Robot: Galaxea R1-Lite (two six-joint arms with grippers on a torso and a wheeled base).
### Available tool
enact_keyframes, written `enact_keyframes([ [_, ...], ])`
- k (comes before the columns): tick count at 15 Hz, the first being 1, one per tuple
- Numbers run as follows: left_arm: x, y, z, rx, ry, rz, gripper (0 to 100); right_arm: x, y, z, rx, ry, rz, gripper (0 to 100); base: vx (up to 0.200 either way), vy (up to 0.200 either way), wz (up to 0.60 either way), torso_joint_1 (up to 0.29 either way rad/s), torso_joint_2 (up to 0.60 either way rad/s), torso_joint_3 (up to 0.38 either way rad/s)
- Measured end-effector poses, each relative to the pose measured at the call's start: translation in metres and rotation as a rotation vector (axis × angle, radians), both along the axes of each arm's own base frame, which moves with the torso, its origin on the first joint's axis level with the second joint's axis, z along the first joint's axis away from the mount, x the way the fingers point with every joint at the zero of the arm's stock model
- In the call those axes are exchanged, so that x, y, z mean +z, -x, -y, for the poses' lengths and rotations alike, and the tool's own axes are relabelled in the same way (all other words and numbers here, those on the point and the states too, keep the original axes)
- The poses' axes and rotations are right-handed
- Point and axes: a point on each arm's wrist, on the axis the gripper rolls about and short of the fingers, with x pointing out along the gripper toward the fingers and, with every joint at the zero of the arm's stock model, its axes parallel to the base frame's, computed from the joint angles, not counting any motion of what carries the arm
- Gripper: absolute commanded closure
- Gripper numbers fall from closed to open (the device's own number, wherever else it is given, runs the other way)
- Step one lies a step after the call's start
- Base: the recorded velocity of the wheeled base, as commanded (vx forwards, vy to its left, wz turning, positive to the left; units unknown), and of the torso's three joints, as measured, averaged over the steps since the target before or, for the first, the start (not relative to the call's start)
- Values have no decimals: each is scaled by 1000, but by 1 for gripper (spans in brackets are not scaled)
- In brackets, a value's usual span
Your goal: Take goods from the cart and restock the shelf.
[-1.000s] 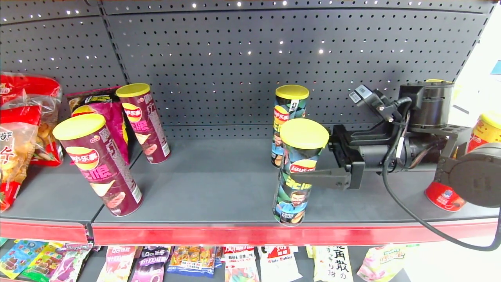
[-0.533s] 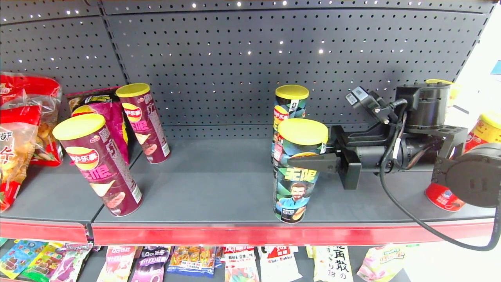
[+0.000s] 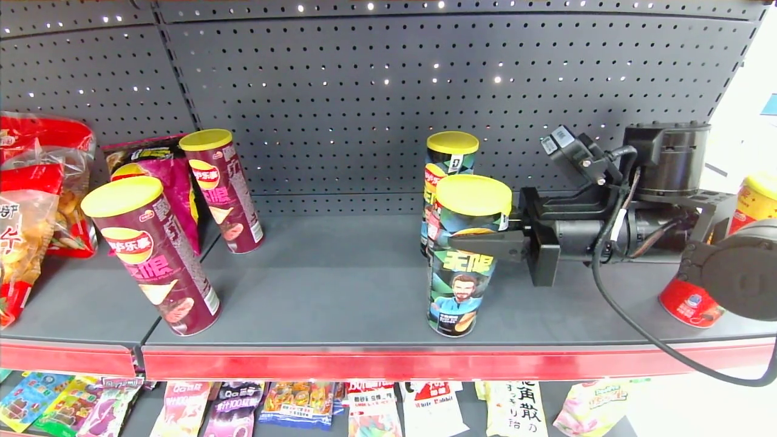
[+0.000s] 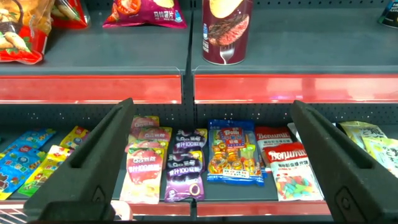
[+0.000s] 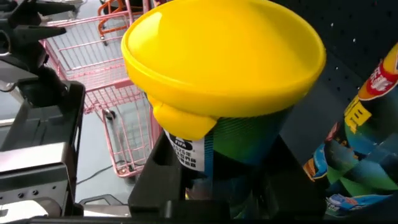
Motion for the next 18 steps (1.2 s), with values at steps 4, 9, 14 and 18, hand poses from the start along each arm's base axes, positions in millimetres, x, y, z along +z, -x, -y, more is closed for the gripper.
enact_keyframes([
  [4, 0, 0, 0, 0, 0, 0, 0, 5, 4, -10, -15, 0, 17, 100, 0, 0, 0, 0, 0, 0],
  [9, 0, 0, 0, 0, 0, 0, 0, 3, 6, -15, 7, 7, 25, 100, 0, 0, 0, 0, 0, 0],
  [14, 0, 0, 0, 0, 0, 0, 0, -1, 7, -19, 24, 13, 22, 100, 0, 0, 0, 0, 0, 0],
  [18, 0, 0, 0, 0, 0, 0, 0, -2, 8, -22, 36, 17, 26, 100, 0, 0, 0, 0, 0, 0],
])
